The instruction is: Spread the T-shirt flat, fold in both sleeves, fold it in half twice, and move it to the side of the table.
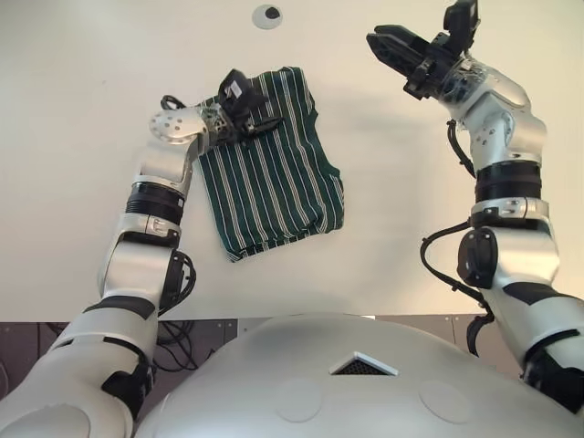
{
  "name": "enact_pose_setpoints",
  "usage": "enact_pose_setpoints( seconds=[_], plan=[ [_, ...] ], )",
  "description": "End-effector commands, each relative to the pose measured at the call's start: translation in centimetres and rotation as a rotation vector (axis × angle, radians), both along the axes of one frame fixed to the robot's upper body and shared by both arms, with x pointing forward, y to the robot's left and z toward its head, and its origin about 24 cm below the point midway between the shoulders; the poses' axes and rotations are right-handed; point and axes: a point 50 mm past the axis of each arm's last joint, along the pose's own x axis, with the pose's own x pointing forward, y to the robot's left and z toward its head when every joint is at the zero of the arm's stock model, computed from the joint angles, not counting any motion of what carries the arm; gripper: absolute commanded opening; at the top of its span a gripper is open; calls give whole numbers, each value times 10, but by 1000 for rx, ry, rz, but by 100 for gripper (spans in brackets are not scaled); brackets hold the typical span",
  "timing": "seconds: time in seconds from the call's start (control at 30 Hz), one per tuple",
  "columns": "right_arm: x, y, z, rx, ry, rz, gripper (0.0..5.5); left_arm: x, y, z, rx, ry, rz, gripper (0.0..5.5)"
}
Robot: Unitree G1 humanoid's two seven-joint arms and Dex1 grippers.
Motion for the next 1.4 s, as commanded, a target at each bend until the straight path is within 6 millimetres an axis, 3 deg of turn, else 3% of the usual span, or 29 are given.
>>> enact_pose_setpoints(
  seconds=[0.03, 0.13, 0.43, 0.63, 0.87, 0.93, 1.03, 1.1, 1.17, 1.23, 1.3, 1.4],
  plan=[
    [-10, -8, 9, -7, 2, -47, 132, -6, 3, -24, 46, 100, 38, 252],
    [-16, -11, 8, 0, 20, -78, 132, -4, -6, -29, 31, 131, 28, 252],
    [-22, -13, 4, -29, 61, -85, 132, 15, -49, -16, 51, 94, -116, 252],
    [-19, -4, 6, -40, 71, -50, 132, 32, -63, 10, -31, 86, -146, 252],
    [-21, -1, 5, -40, 75, -53, 132, 32, -106, 23, -77, 72, -259, 252],
    [-20, 0, 7, -35, 70, -52, 132, 35, -111, 31, -92, 48, -250, 252],
    [-24, -2, 7, -30, 67, -61, 132, 50, -93, 55, -170, -33, -197, 252],
    [-33, -10, 6, -49, 75, -98, 132, 58, -69, 82, -260, -112, -181, 252],
    [-48, -21, 3, -88, 130, -129, 132, 52, -36, 105, -330, -167, -160, 252],
    [-78, -39, 7, -116, 211, -172, 132, 22, 12, 118, -349, -134, -91, 252],
    [-116, -60, 16, -148, 284, -226, 132, -17, 44, 121, -332, -1, -53, 252],
    [-178, -75, 16, -207, 452, -251, 132, -75, 72, 125, -297, 280, -87, 252]
  ],
)
